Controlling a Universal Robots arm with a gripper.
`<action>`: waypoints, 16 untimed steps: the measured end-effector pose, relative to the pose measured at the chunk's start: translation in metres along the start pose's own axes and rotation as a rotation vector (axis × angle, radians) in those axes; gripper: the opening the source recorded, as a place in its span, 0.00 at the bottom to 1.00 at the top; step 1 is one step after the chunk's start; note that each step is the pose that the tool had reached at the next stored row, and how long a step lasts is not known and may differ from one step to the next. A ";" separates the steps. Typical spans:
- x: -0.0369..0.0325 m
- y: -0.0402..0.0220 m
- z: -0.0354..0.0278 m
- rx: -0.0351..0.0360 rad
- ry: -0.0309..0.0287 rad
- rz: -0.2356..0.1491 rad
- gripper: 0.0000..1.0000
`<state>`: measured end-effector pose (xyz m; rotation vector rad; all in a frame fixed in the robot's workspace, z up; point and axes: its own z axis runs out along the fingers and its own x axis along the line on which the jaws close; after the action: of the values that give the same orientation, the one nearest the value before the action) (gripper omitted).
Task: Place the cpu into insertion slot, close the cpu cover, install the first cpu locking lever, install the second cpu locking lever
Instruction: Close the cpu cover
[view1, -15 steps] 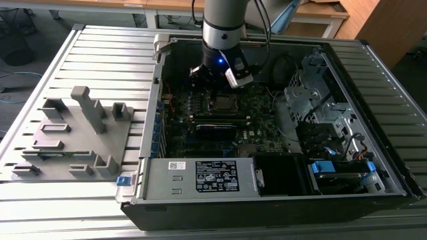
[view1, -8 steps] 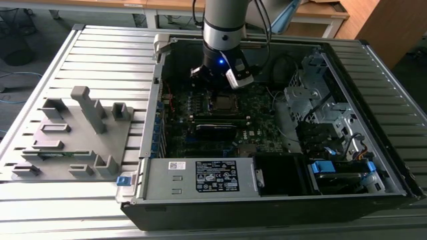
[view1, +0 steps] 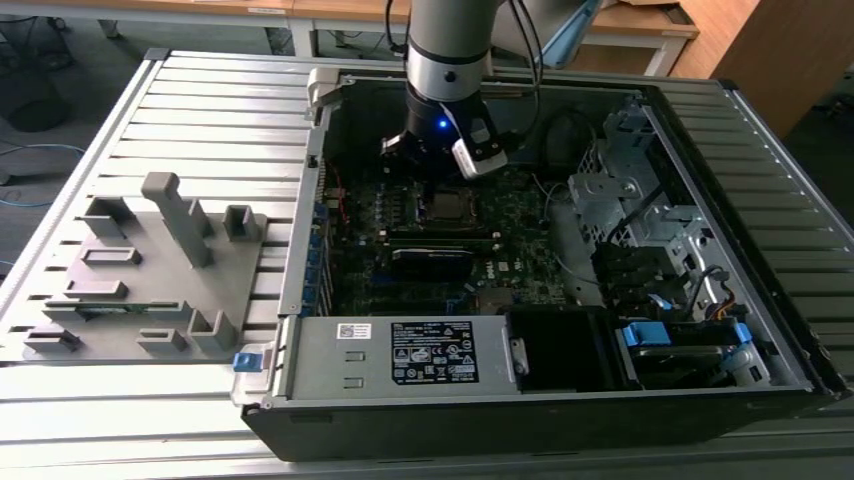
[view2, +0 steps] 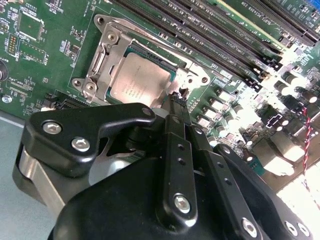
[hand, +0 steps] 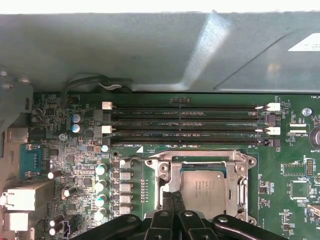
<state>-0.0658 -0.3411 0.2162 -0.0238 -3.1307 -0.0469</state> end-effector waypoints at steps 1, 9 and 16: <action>0.0000 0.0000 0.0001 -0.0001 -0.0001 0.000 0.11; 0.0000 0.0000 0.0010 -0.0001 -0.0001 0.000 0.11; 0.0000 0.0000 0.0014 -0.0001 -0.0001 0.000 0.11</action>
<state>-0.0658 -0.3411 0.2148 -0.0240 -3.1308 -0.0471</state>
